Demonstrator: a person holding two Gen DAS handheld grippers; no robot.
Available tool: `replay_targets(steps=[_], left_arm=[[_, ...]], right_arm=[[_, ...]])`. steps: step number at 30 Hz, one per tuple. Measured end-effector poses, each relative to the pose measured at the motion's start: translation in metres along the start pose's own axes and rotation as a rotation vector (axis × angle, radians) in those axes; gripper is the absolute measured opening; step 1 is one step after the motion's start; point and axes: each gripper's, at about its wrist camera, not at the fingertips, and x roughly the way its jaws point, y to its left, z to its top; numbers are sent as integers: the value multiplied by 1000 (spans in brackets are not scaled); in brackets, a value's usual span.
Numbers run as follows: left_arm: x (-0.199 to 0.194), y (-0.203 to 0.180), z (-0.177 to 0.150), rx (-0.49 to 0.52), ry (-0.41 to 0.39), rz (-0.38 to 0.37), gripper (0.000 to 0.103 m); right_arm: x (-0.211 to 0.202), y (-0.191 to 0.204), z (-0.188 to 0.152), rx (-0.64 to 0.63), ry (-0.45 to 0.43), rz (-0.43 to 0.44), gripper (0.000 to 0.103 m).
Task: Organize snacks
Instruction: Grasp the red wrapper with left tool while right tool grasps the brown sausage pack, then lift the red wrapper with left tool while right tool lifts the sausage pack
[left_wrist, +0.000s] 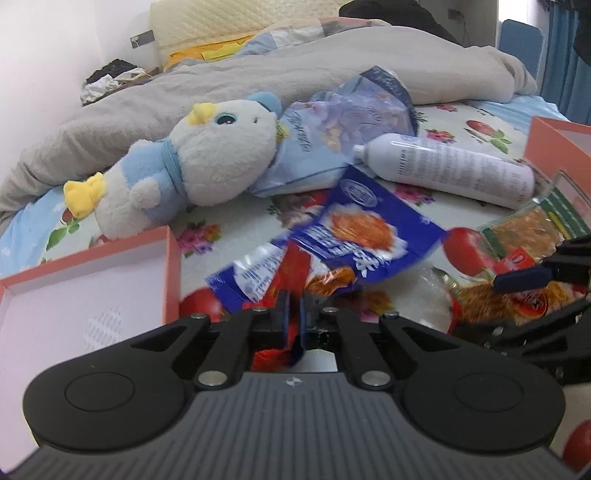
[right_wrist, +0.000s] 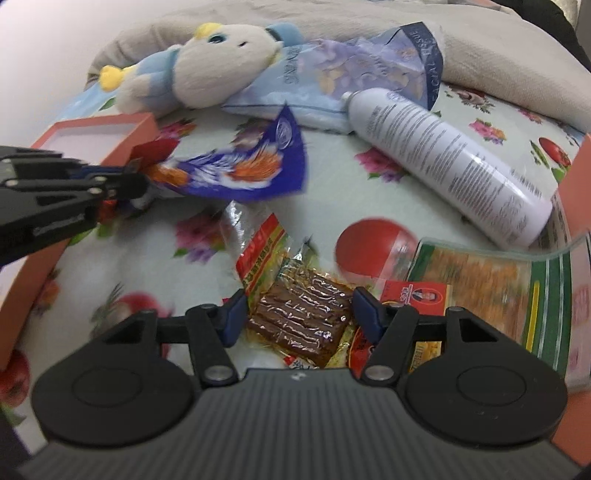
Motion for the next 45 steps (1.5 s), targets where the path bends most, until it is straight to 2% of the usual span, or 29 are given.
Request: replay_targets(steps=[5,6,7,11,12,13,16,19,21,22,23,24,25,26,27,29,33,35,36,37,38,42,44,45], left_arm=[[-14,-18,-13,-7,14,-58,6],[-16,-21,-15,-8,13,-62,6],[-19,-24,-17,-15,13,-71,6],[-31,-36,-24,-27,15,-118,6],[-33,-39,-26,-22,15,-123,6],[-37,-42,-28,-21,15,-130,6],[-45,-49,-36,-15,22,-152,6],[-51,-47,-45,-50,30,-150,7],[-54,-42,-49,-83,39,-156,13],[-54,-38,-50,-105,44,-165,23],[-55,-33,-52,-133,51,-175,38],[-56,-29,-53,-159,57,-184,47],[-58,-24,-54,-189,60,-194,57],[-61,-20,-56,-214,54,-203,60],[-62,-17,-58,-231,52,-208,61],[-64,-11,-61,-260,51,-210,66],[-67,-1,-62,-293,24,-211,68],[-65,1,-60,-290,23,-210,68],[-63,2,-59,-285,26,-204,68],[-61,2,-59,-272,30,-196,70],[-58,0,-58,-254,39,-186,73],[-48,-6,-57,-166,52,-129,74],[-45,-6,-56,-155,54,-117,74],[-42,-6,-56,-155,57,-119,74]], right_arm=[[-19,10,-21,-12,19,-6,63],[-23,11,-25,-14,20,-10,57],[-28,12,-28,-15,15,-15,40],[-40,15,-36,-1,17,-15,23],[-40,15,-38,4,26,-15,8],[-41,15,-41,8,29,-12,11],[-45,15,-49,33,27,-8,11],[-52,7,-52,105,5,1,13],[-56,4,-53,123,-12,-10,13],[-57,3,-52,123,-20,-24,15],[-57,2,-52,126,-25,-40,16],[-57,1,-50,132,-28,-51,29],[-57,-1,-49,137,-34,-50,48],[-58,-2,-48,142,-45,-43,56],[-58,-3,-47,143,-55,-38,65],[-57,-4,-44,134,-74,-28,65],[-47,-9,-42,145,-83,-34,65],[-40,-9,-41,145,-81,-46,73],[-37,-9,-40,146,-82,-56,86],[-35,-9,-40,145,-83,-67,90],[-31,-9,-40,138,-78,-77,90],[-18,-11,-42,135,-52,-92,90],[-15,-10,-48,121,-75,-84,94],[-13,-6,-53,90,-91,-77,101]])
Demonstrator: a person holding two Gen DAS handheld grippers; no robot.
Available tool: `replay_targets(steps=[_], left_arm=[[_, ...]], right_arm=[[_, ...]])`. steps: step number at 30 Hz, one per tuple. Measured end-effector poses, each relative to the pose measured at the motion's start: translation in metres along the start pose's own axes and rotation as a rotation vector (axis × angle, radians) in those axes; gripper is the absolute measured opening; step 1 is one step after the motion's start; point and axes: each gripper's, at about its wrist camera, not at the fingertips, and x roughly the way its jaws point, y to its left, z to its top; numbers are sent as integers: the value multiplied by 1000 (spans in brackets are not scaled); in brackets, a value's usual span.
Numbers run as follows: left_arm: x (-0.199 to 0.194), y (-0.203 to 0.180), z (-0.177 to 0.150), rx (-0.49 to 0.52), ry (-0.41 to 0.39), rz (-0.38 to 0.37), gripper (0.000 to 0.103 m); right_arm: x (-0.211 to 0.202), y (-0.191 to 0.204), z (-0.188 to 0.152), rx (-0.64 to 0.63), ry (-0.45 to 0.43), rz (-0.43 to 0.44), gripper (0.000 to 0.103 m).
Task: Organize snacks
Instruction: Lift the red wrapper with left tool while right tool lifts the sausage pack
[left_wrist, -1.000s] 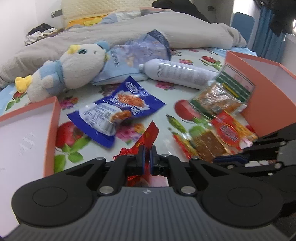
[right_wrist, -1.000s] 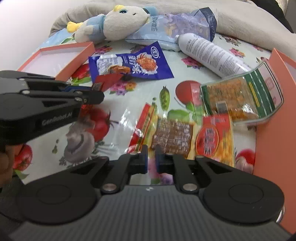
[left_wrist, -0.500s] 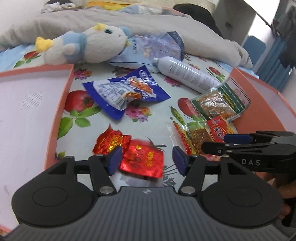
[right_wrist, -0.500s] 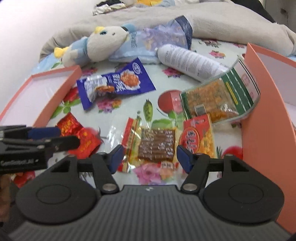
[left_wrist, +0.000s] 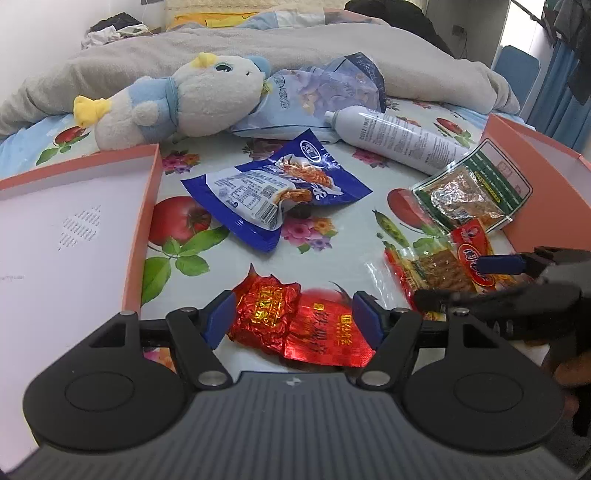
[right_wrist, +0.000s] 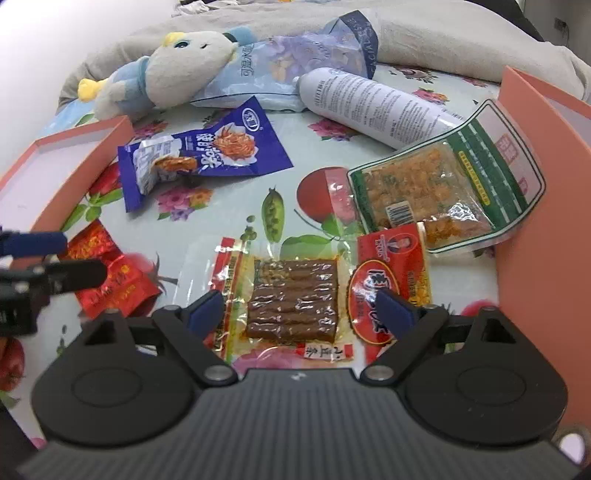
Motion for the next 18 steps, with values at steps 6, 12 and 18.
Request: replay_targets(steps=[6,12,18], left_arm=[[12,4,-2,-1,17,16,74],[14,8,2,-13,8,42,74],[9,8,-2,4,13,75,74]], right_arm=[[1,5,-2,-22,3,-8,103],[-6,11,-1,-49,-1,12,76],[-11,3,-1,-28,-7,12,54]])
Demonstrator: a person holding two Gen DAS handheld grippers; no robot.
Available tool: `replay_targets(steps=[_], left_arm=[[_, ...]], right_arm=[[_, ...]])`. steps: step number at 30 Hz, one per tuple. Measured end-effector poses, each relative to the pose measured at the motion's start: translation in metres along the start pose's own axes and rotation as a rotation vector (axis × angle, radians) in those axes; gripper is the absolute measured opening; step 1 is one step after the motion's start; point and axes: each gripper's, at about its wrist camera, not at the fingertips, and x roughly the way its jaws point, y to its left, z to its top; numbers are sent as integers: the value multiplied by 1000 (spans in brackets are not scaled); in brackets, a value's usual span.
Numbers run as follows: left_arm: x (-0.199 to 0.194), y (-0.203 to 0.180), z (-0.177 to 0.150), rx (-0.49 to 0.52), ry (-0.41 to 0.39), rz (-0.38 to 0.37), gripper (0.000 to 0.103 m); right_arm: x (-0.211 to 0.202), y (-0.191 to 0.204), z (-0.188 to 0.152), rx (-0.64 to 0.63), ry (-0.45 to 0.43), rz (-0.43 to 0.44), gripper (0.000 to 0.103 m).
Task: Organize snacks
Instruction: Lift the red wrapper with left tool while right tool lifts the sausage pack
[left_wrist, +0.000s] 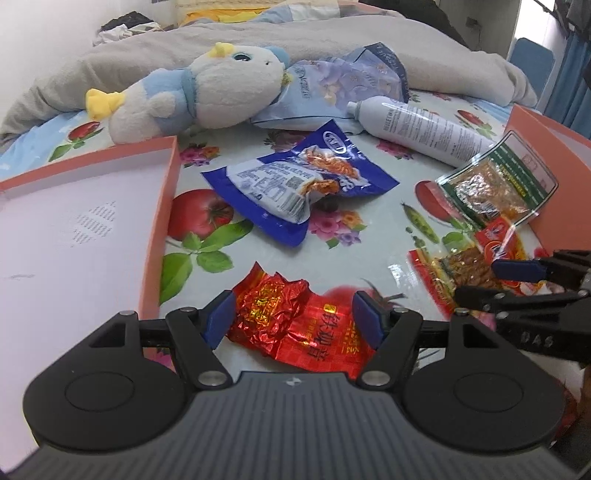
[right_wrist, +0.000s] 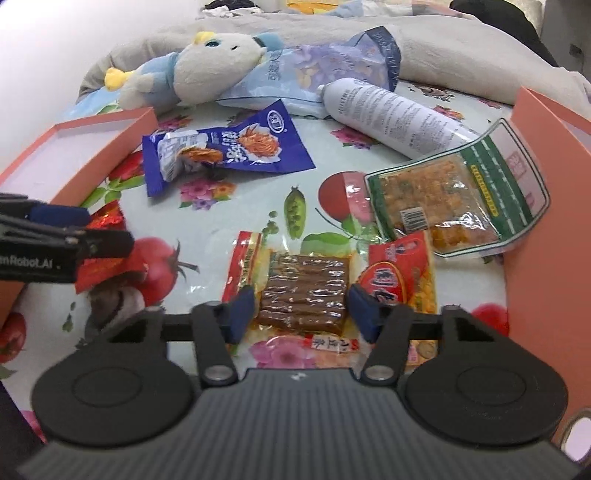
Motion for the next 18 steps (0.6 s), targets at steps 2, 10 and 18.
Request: replay_targets(steps=[2,10,18], left_arm=[[-3,2,-1,-5,2,8,74],[-8,8,-4,-12,13,52,74],[-11,5,-1,41,-20,110,74]], right_arm=[[-3,-1,0,5,5,2,53],[-19,5,-10,13,22,19,52],[-39,-2,-21,39,26,17,52]])
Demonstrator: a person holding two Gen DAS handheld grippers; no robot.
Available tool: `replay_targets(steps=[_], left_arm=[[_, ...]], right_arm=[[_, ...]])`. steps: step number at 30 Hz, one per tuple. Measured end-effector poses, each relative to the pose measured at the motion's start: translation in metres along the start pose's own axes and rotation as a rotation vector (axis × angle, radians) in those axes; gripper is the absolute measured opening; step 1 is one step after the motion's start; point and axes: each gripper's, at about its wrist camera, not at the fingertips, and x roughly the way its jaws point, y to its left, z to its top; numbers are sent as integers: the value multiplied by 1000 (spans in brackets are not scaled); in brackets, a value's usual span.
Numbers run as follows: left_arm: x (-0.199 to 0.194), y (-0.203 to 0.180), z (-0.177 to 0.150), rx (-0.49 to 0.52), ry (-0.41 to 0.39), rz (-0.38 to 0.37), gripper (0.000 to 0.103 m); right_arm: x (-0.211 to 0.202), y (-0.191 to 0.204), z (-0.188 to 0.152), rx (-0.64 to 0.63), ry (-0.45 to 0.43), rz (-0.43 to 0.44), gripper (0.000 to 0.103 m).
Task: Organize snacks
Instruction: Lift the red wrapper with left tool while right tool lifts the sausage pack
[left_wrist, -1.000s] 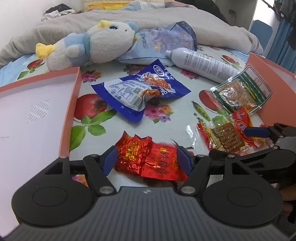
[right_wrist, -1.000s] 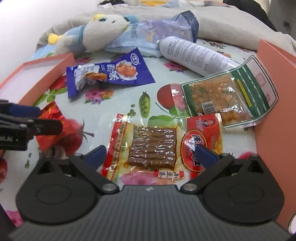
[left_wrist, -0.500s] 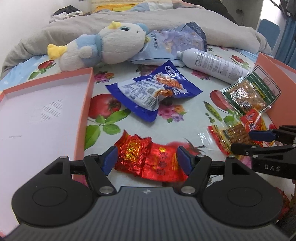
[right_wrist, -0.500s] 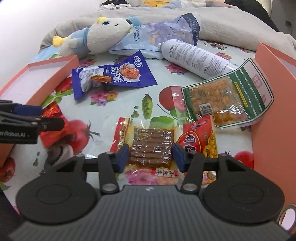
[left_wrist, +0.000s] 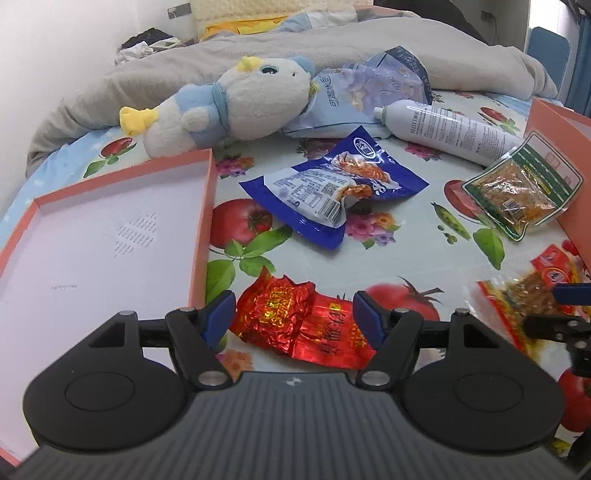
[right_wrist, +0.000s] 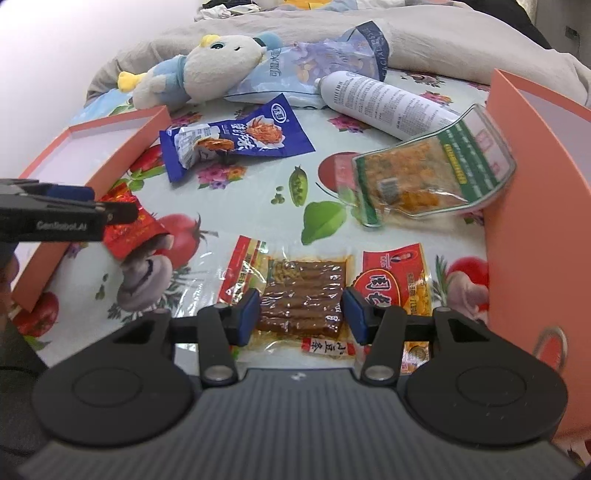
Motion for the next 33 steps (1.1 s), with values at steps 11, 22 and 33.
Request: replay_targets(steps=[11,22,33], left_arm=[[22,13,-3,-30,52,-23,70],[6,15,-2,-92,16,-54,44],[-46,9,26,-163,-58,-67,44]], right_arm=[[-10,-1,-4,-2,8,10,52],[-17,-2,3,4,-8,15,52],[-47,-5,26,19,-67,37,52]])
